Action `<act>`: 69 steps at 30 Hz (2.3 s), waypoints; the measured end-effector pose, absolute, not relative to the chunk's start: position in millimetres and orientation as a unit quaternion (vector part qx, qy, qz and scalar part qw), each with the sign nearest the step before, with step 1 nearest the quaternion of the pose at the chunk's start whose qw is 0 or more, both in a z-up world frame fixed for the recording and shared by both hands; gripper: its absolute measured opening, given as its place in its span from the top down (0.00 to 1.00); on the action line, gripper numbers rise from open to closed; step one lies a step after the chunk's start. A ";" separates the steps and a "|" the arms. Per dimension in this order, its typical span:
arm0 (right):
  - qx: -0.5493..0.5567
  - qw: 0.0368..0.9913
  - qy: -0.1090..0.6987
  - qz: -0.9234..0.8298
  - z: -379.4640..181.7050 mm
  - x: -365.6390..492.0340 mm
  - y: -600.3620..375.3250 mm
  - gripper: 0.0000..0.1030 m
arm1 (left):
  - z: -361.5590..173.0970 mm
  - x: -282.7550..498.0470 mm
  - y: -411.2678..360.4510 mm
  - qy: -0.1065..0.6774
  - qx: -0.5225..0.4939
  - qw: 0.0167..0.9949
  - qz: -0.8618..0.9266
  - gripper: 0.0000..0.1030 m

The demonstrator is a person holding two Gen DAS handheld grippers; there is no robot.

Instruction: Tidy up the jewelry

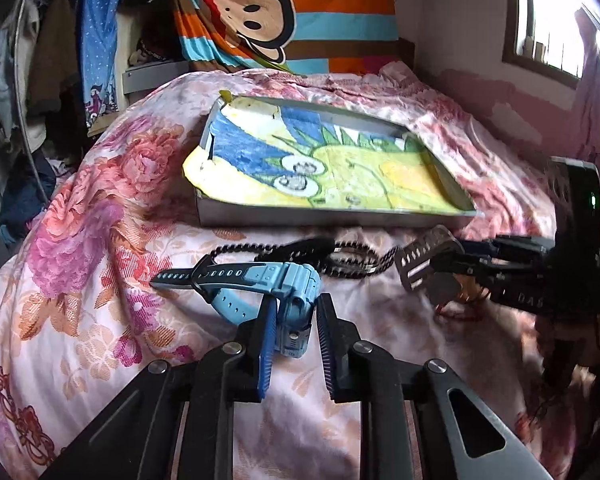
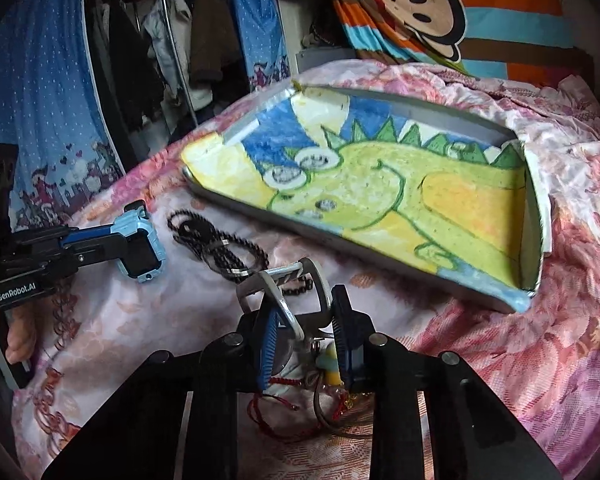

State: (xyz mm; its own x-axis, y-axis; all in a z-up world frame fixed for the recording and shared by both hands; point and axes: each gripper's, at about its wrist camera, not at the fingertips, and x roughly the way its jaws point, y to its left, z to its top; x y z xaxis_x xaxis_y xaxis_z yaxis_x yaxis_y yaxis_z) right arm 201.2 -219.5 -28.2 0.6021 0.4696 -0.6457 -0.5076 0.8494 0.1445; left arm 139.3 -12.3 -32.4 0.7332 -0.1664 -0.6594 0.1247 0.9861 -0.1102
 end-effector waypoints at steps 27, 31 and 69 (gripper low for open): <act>0.142 0.934 0.316 0.092 -29.3 250.3 -297.4 0.77 | -22.9 258.2 -46.8 0.346 -0.078 0.927 -0.122 0.82; 0.130 0.935 0.318 0.085 -30.3 252.7 -293.6 0.77 | -26.6 258.2 -52.2 0.361 -0.073 0.921 -0.125 0.81; 0.016 0.983 0.167 0.081 62.3 82.1 -271.9 0.04 | 35.8 114.0 -13.0 0.197 -0.086 0.976 -0.026 0.00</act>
State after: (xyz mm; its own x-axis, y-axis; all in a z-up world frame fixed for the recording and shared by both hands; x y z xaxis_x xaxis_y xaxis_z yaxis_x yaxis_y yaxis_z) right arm 82.1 -271.9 62.3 0.9314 0.1637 -0.3252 -0.1533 0.9865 0.0576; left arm 114.0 -13.0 35.8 0.9210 -0.0852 -0.3801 0.0176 0.9839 -0.1777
